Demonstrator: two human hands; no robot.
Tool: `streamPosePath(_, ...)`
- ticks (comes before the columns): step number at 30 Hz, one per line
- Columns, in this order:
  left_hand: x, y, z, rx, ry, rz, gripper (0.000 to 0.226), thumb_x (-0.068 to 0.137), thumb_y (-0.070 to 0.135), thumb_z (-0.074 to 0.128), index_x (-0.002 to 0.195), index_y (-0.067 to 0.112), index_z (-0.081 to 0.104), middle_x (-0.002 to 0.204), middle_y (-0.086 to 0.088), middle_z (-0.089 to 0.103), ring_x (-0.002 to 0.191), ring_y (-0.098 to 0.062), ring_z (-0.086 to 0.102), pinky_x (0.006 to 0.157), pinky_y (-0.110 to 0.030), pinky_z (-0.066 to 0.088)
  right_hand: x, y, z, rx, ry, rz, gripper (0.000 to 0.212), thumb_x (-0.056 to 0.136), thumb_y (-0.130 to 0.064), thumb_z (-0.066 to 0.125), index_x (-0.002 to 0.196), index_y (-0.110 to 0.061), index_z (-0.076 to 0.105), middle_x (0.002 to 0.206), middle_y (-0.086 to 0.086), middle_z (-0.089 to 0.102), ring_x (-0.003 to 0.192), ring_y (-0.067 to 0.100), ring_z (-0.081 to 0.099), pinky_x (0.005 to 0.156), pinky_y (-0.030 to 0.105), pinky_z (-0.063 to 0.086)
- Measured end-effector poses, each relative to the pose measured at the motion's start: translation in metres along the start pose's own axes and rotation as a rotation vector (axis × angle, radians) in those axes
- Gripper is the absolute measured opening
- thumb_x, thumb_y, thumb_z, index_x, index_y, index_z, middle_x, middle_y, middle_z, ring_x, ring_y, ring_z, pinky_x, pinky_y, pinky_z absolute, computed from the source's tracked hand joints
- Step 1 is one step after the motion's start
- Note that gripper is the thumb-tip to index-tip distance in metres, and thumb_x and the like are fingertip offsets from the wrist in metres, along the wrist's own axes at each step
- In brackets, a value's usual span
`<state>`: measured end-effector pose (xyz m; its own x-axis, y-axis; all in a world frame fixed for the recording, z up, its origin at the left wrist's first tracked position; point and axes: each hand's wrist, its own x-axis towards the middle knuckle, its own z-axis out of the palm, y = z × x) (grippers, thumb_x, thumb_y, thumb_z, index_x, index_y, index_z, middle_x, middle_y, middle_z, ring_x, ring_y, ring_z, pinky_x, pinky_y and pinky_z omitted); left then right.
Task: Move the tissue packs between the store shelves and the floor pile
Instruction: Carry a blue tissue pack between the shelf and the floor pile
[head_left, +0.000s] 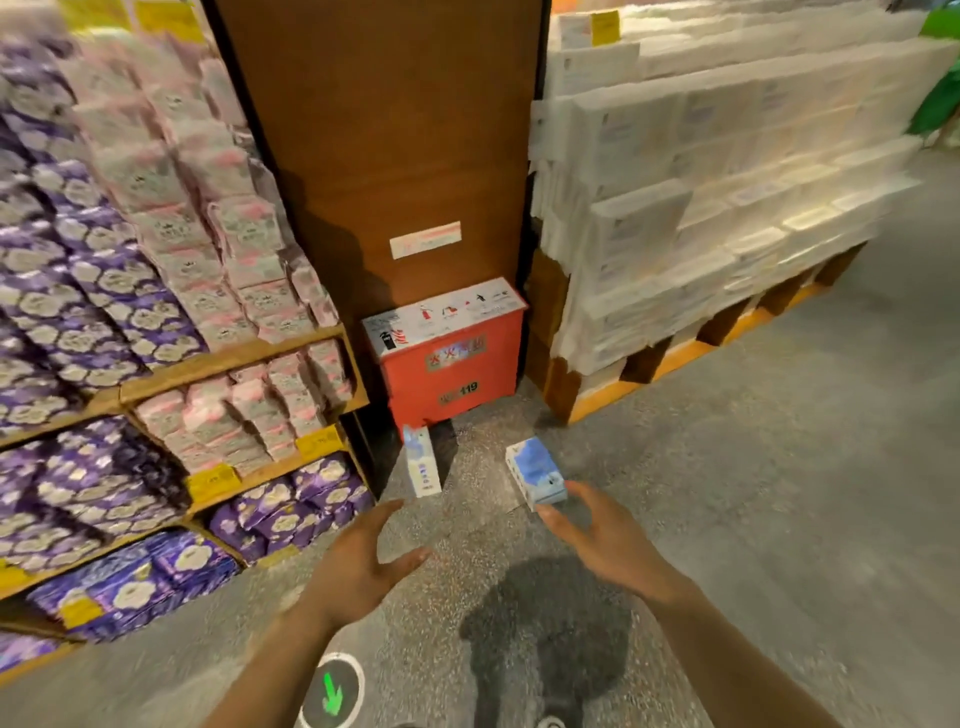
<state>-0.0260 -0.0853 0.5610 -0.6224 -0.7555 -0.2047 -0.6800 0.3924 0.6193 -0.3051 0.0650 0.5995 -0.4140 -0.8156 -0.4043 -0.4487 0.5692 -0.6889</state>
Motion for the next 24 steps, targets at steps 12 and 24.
streamPosePath(12,0.230,-0.095,0.026,-0.143,-0.020,-0.280,0.103,0.071,0.083,0.053,0.155,0.031,0.023,0.154,0.005,0.042,0.132,-0.015,0.051,0.104,-0.031,0.045,0.301,-0.024,-0.009,-0.080,-0.132,0.024,0.071,0.092,-0.064,0.049,0.153,-0.030,0.035,0.160,-0.003,0.037,0.141,0.020,0.043,0.102,0.031,0.036)
streamPosePath(24,0.461,-0.287,0.193,-0.244,0.101,-0.475,0.115,0.064,0.088,0.059,0.155,0.040,0.007,0.152,0.003,0.045,0.132,-0.020,0.051,0.102,-0.037,0.048,0.632,0.065,0.162,-0.109,-0.353,-0.084,0.101,0.072,-0.091,0.043,0.151,-0.029,0.038,0.158,-0.009,0.039,0.142,0.010,0.040,0.107,0.024,0.031)
